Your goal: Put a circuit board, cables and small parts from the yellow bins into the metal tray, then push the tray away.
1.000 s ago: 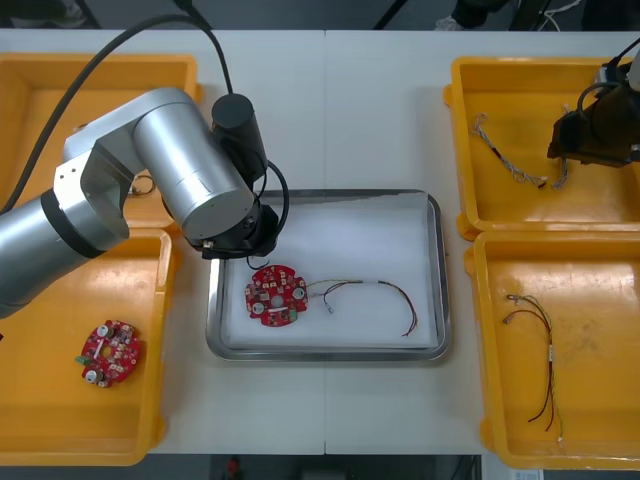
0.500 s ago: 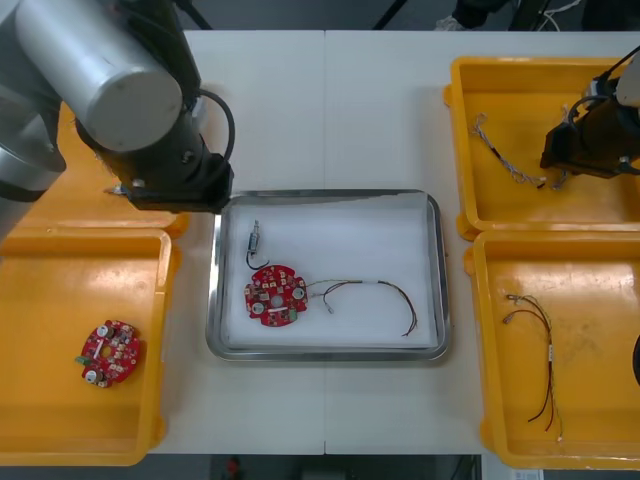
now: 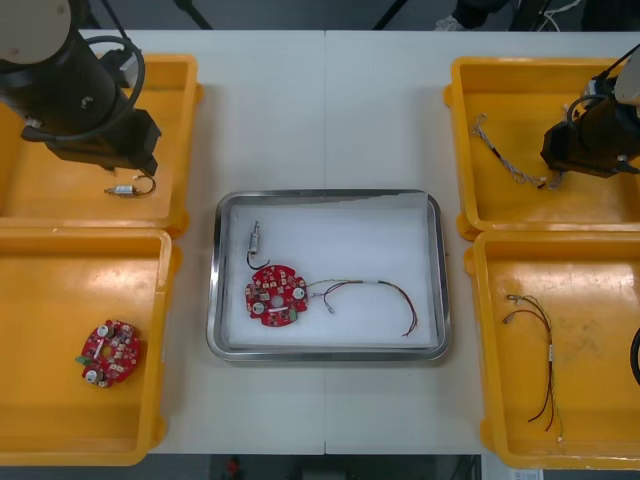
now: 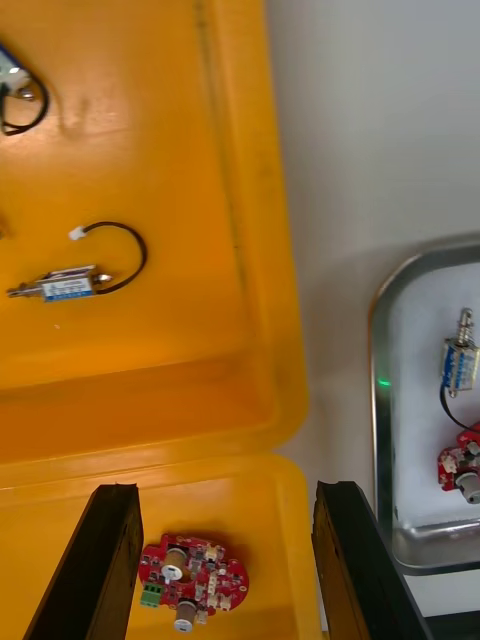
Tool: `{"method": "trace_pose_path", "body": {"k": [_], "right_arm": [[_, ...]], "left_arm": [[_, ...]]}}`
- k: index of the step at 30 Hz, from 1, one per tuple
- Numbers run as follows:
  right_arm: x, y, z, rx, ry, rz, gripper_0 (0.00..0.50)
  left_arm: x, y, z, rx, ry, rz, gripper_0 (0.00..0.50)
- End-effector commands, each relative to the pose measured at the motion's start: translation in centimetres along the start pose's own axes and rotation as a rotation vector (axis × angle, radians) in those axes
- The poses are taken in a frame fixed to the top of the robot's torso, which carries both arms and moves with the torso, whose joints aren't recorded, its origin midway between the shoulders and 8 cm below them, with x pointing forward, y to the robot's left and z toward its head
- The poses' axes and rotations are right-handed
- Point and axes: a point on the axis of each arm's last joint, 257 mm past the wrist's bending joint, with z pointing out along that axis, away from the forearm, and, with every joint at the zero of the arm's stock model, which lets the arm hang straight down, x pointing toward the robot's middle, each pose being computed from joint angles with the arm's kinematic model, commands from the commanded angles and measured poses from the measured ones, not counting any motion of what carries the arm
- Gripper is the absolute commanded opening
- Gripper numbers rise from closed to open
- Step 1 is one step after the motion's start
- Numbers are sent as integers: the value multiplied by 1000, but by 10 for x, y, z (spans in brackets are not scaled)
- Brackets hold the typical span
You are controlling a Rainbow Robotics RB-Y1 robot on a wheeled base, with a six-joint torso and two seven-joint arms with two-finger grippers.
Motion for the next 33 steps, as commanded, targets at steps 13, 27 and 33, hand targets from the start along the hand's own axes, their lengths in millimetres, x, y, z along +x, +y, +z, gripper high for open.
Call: {"method": "trace_pose_path", "body": {"k": [13,27,33], "right_arm": [[-36,6,-94,47,3,-92,0],[-36,25,-174,54,2,-198,0],[-32,44,-195,46,-10,-289,0]], "left_arm": [[-62,83,-13,-35,-94,46,500],[-87,106,16,2,-126,-56,500],[-95,117,27,0,-141,-93,500]]}}
